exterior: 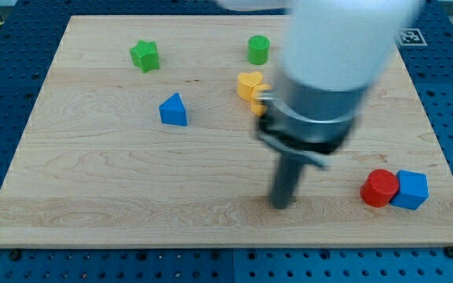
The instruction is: Move the blue triangle slightly towards right
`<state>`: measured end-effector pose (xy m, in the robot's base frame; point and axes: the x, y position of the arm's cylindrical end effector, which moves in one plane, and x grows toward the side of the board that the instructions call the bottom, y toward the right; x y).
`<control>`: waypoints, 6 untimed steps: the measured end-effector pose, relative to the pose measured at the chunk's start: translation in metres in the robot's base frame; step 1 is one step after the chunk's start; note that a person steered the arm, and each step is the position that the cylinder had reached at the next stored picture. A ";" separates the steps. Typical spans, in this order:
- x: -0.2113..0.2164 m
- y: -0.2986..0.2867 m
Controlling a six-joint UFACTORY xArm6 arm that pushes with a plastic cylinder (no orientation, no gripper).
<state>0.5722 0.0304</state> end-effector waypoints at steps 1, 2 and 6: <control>-0.020 -0.106; -0.081 -0.162; -0.137 -0.156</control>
